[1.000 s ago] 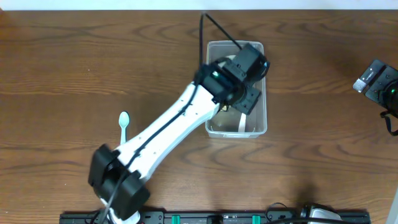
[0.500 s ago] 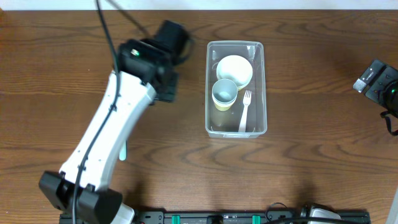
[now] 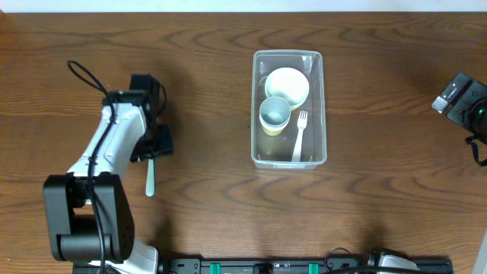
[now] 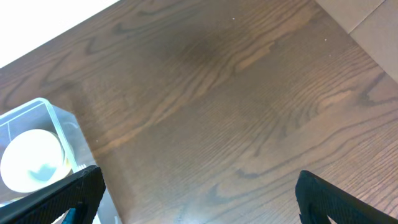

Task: Pack container
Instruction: 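Move the left gripper to the mint-green spoon and grasp it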

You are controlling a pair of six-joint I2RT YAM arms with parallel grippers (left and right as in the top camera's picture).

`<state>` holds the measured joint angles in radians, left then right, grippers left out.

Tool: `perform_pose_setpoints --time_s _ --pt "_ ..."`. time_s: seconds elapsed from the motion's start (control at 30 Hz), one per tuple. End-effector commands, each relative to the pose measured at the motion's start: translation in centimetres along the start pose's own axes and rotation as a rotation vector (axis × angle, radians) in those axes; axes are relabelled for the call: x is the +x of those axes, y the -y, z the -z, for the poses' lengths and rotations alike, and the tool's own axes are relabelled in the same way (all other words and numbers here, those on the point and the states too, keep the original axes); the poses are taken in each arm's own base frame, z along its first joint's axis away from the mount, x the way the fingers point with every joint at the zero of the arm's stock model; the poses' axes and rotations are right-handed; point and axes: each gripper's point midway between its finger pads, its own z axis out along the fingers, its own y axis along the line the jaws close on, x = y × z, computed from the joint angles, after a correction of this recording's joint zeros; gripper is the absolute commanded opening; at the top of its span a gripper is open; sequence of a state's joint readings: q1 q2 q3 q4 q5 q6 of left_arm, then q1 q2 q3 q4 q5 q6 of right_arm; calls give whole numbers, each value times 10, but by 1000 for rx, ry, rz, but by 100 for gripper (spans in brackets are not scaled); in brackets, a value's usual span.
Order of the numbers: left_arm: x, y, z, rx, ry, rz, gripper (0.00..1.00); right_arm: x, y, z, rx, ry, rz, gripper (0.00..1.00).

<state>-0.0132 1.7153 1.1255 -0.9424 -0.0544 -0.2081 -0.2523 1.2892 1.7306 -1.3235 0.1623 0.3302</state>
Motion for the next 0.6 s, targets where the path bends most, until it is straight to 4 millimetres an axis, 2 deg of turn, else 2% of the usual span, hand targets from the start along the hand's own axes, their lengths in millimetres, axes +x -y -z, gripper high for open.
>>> perform_pose_setpoints --time_s 0.0,0.33,0.57 --pt "12 0 -19 11 -26 -39 53 -1 5 2 16 10 -20 99" --pt "-8 -16 -31 38 31 38 58 -1 5 2 16 10 -20 99" --pt "-10 -13 -43 74 7 31 58 -1 5 2 16 10 -20 99"
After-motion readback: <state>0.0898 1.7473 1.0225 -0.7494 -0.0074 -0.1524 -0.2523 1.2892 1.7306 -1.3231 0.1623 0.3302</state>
